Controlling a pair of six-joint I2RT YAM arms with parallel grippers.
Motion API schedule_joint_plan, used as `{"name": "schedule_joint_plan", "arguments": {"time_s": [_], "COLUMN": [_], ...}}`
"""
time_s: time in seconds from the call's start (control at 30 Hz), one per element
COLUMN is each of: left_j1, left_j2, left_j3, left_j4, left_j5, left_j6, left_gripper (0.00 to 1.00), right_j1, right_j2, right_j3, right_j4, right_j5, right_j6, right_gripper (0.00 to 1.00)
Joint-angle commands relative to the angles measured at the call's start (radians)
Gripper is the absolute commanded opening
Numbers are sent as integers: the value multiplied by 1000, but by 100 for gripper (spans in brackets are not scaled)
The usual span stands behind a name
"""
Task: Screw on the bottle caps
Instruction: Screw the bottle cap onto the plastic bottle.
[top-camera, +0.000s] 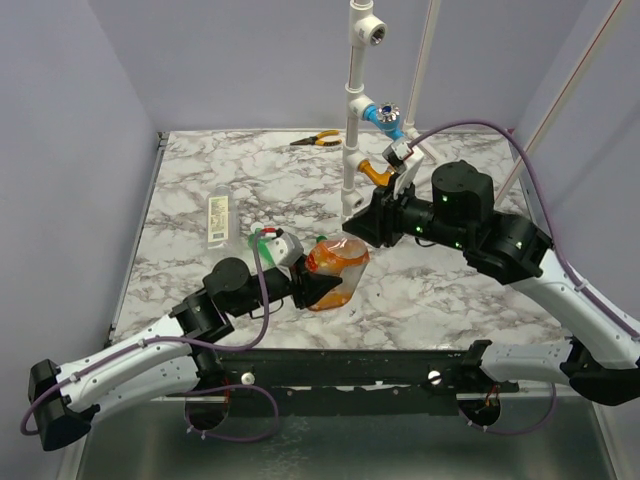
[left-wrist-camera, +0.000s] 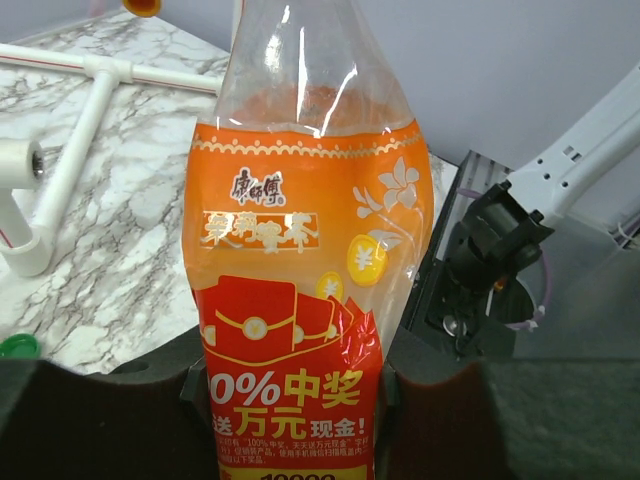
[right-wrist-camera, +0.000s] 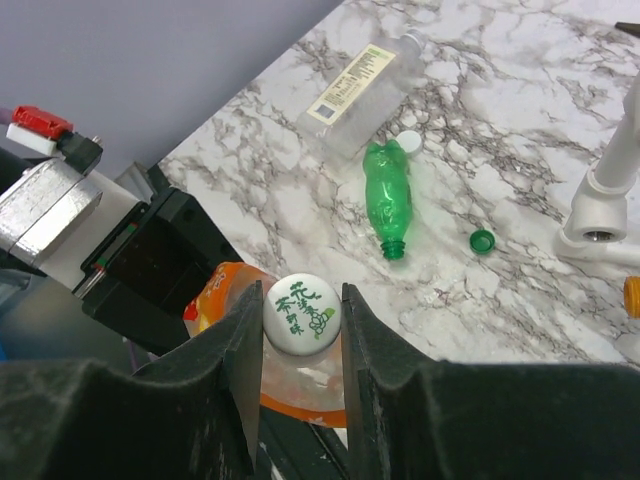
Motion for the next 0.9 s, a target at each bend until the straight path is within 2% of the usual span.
{"name": "schedule_joint_plan", "arguments": {"time_s": [0.0,0.3,0.87], "left_j1": [-7,-7,-10], "left_j2": [11,62,138], "left_j3": [41,67,56], "left_j4": [198,213,379], "left_j5": [-73,-162,-280], "left_j6": [54,105,182], "left_gripper": [0,0,0], "right_j1": [11,13,14], "right_j2": [47,97,165], "right_j3": [1,20,92], "right_j4": [-65,-120,-187], "right_j5": [9,98,212], "right_j6": [49,91,219], "right_gripper": [9,9,9]}}
